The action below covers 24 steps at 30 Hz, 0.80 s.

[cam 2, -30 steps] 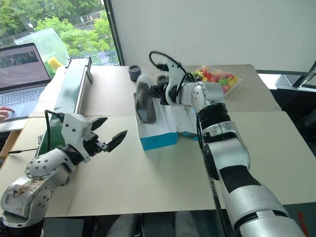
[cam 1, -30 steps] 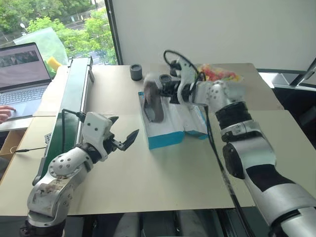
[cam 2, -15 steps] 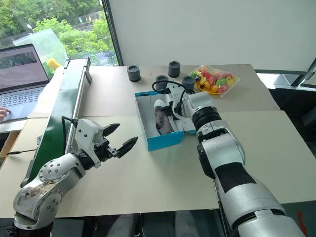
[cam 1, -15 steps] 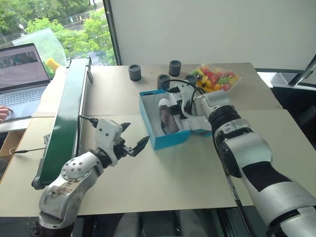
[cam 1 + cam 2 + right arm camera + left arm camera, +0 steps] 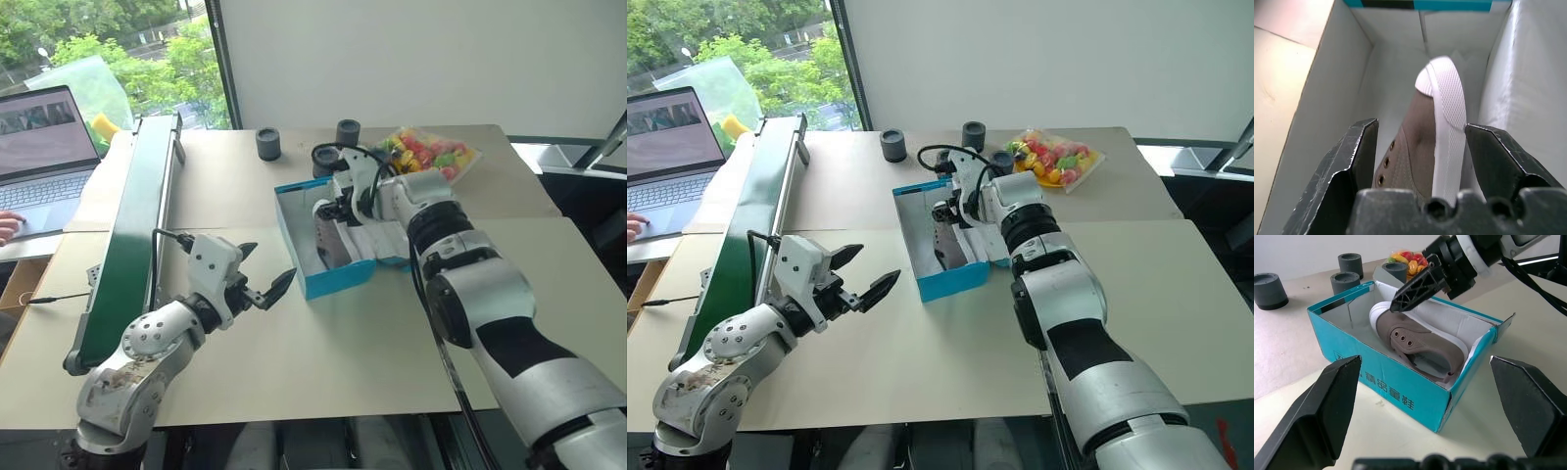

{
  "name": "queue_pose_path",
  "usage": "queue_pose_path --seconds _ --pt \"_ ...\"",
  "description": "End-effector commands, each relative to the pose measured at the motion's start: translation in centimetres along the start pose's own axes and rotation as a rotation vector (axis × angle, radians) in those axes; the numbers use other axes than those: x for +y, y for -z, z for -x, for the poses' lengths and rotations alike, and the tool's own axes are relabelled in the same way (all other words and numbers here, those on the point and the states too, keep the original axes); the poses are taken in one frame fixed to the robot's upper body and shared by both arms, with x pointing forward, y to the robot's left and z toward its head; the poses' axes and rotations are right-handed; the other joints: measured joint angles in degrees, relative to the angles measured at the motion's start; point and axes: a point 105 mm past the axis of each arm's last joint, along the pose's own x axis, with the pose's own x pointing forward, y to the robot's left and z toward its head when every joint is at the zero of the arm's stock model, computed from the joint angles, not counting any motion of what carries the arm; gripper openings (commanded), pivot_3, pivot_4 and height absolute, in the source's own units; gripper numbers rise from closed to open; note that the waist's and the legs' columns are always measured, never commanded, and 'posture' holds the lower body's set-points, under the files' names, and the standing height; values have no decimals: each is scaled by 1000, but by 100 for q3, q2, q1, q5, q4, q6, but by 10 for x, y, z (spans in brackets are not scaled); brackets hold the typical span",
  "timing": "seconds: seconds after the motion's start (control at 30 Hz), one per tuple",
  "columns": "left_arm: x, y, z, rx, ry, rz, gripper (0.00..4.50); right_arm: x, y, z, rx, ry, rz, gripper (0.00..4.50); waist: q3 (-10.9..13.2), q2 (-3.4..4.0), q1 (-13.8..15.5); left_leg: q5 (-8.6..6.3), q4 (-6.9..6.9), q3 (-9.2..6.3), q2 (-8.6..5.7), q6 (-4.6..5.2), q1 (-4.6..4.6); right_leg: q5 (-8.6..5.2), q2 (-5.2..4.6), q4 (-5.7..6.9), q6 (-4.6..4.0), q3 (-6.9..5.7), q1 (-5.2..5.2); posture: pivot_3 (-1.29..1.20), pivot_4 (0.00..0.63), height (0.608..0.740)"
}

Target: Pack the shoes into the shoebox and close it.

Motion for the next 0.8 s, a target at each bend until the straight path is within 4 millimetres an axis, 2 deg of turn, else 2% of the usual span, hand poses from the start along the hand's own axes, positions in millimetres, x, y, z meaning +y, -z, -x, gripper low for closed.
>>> queue_pose_path --seconds 0.03,0.1,0.17,0.23,0.33,0.43,0.47,0.53,0.6,0.67,0.8 --pt "14 -14 7 -62 -91 -52 4500 -2 -59 30 -209 44 89 3418 0 0 4 0 0 -1 0 0 0 0 0 0 0 0 -1 0 150 740" --pt "28 -16 11 -72 -185 -71 4500 -4 -67 41 -255 57 113 3418 0 0 10 0 0 -6 0 0 -1 0 -1 -1 0 -1 0 0 150 740" --pt "60 -22 22 -105 -401 -100 4500 0 -71 55 -306 42 171 3418 0 0 20 0 0 -12 0 0 -1 0 -1 -1 0 -3 0 0 150 740" --pt "96 -25 44 -136 -676 -104 4500 18 -73 69 -395 -62 161 3418 0 0 31 -1 0 -16 0 0 -1 0 -2 -5 0 -6 4 0 150 740" --pt "124 -18 77 -130 -937 -67 4500 54 -63 94 -537 -269 214 3418 -2 -2 12 -2 1 -18 5 -1 0 0 0 -4 1 -5 4 0 150 740" --pt "131 -11 94 -128 -1047 -19 4500 86 -28 111 -590 -452 362 3418 -2 -3 26 -4 3 -20 6 -2 -6 1 -2 5 3 -5 2 0 150 740" --pt "132 -8 97 -122 -1061 -4 4500 92 -13 112 -574 -514 369 3418 -2 -3 29 -5 3 -20 6 -2 -6 2 -3 2 4 -5 3 0 150 740" --pt "134 -2 99 -106 -1066 20 4500 99 7 111 -554 -582 377 3418 -4 -6 47 -6 7 -21 5 -4 -6 3 -4 0 6 -8 6 0 150 740" --pt "133 10 97 -53 -1027 35 4500 109 27 107 -531 -656 386 3418 -4 -7 45 -6 10 -21 3 -4 5 3 -3 -2 5 -9 14 0 150 740" --pt "133 16 96 -26 -1009 37 4500 114 38 101 -517 -679 395 3418 -4 -7 42 -5 12 -20 2 -5 19 5 -1 5 2 -6 22 0 150 740" --pt "134 27 97 15 -992 69 4500 128 67 78 -456 -668 445 3418 -5 -7 9 -2 12 -17 10 -9 33 10 13 13 -7 -1 22 0 150 740"
